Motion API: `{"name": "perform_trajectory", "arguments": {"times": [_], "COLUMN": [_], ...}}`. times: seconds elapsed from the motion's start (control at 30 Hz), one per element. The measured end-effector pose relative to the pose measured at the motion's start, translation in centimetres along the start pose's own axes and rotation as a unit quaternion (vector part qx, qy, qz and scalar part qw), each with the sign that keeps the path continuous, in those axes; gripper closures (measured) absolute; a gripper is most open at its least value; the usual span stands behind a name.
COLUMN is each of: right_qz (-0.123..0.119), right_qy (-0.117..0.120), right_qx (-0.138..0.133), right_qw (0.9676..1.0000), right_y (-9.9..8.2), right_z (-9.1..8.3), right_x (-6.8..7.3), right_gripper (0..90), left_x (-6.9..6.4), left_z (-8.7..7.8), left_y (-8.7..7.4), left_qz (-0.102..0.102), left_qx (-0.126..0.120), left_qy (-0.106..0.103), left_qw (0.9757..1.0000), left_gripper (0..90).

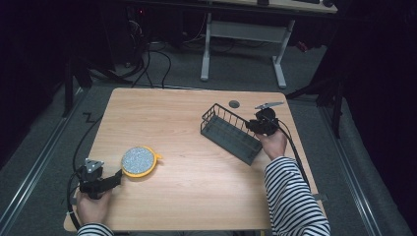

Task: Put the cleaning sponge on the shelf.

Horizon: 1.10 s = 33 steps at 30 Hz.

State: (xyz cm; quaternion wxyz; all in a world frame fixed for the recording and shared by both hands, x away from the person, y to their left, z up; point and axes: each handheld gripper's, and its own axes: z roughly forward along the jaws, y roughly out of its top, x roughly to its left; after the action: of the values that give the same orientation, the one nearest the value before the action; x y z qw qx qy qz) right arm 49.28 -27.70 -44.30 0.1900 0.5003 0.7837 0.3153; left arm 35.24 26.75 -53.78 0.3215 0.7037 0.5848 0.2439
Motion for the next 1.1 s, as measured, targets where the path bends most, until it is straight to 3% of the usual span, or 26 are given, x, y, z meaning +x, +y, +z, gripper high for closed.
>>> {"name": "perform_trajectory", "arguments": {"times": [0.4, 0.67, 0.93, 1.1], "right_qz": [-0.003, -0.016, -0.004, 0.002], "right_qy": [0.007, 0.028, 0.042, 0.045], "right_qx": [0.000, -0.004, -0.010, -0.037], "right_qw": [1.0000, 0.9995, 0.9991, 0.9983], "right_y": [-0.1, -0.3, -0.3, -0.2], "right_z": [0.0, 0.0, -0.3, -2.3], "right_x": [3.0, 5.9, 6.6, 6.7], "right_gripper": [71.5, 71.0, 66.5, 61.0], "left_x": [-0.1, 0.0, 0.1, 0.1], "left_z": [0.0, 0.0, 0.0, 0.0], "left_y": [0.0, 0.0, 0.0, 0.0], "left_qz": [0.005, 0.001, -0.001, -0.002], "left_qx": [0.001, 0.000, -0.001, -0.002], "left_qy": [0.002, -0.002, -0.005, -0.005], "left_qw": [1.0000, 1.0000, 1.0000, 1.0000], "left_gripper": [23.0, 22.9, 22.9, 23.0]}}
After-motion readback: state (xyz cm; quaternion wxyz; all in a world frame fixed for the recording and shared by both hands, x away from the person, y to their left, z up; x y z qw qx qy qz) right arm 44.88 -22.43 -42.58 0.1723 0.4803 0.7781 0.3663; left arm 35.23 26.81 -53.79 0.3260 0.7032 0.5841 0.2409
